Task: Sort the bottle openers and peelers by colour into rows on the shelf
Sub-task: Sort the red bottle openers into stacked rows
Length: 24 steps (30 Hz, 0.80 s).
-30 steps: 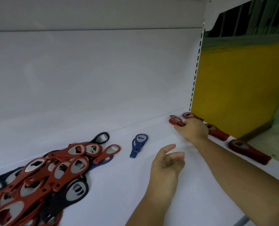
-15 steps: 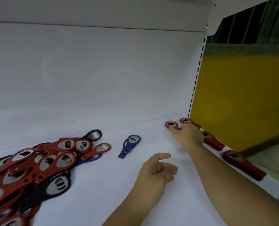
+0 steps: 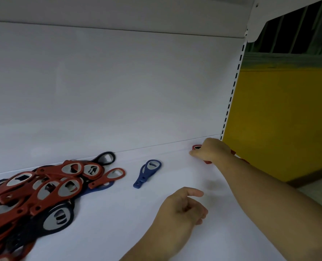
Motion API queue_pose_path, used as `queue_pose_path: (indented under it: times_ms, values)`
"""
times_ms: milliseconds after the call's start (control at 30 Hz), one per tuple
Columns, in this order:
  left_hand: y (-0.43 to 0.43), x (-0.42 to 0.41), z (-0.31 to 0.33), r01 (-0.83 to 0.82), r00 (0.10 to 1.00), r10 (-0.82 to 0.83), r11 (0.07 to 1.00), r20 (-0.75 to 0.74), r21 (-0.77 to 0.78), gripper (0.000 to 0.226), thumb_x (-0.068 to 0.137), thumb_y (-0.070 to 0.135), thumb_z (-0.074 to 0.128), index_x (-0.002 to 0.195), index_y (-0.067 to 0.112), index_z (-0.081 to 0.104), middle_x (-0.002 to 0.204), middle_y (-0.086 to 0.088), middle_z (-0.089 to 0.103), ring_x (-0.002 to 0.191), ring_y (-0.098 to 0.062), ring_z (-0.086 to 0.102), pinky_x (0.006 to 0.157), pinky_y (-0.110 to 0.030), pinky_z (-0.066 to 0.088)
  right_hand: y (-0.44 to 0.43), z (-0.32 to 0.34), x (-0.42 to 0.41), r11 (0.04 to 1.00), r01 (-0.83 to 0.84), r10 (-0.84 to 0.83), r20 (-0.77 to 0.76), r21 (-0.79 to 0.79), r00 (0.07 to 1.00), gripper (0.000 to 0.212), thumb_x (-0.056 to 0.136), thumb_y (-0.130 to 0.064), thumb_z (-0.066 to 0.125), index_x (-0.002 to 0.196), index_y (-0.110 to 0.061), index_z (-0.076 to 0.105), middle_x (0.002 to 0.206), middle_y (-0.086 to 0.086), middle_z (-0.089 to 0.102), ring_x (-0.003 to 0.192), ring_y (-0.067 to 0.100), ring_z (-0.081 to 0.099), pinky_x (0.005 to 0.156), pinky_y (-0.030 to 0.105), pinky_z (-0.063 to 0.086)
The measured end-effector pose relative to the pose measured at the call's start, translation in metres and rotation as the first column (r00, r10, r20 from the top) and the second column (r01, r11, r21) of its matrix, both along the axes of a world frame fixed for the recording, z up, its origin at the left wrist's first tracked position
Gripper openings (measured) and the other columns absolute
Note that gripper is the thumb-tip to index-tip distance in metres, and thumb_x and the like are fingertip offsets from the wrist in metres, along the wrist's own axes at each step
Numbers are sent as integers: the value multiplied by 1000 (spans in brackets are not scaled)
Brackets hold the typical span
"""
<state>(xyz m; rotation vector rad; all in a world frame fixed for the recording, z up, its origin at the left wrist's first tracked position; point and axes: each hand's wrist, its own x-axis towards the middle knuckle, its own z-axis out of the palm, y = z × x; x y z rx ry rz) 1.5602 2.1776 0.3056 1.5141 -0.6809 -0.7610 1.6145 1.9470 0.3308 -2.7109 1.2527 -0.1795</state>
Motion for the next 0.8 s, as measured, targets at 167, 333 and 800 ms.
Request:
queue_pose_path:
  times_ms: [167, 333, 800]
  values:
    - [1, 0, -1, 10, 1000, -10, 1000, 21, -2, 28, 93, 0, 47, 101, 22, 62, 76, 4, 71, 74, -9, 64, 81, -24, 55, -8, 7, 9, 999, -25, 25, -15, 39, 1000, 39, 75, -51, 64, 87, -15, 56, 68, 2, 53, 77, 24, 59, 60, 24, 41]
    - [1, 0, -2, 17, 999, -17, 1000, 48, 9, 28, 94, 2, 47, 101, 25, 61, 76, 6, 70, 75, -7, 64, 79, -21, 54, -9, 7, 11, 995, -36, 38, -24, 92, 999, 42, 74, -54, 66, 84, -14, 55, 69, 2, 55, 77, 24, 61, 63, 25, 44]
    - [3, -3, -3, 32, 998, -32, 999, 53, 2, 29, 91, 0, 48, 101, 24, 62, 77, 5, 69, 81, -14, 62, 86, -38, 52, -1, 32, -13, 942, -28, 74, -126, 334, 989, 27, 75, -23, 76, 74, -7, 54, 69, 8, 60, 51, 14, 55, 35, 14, 37]
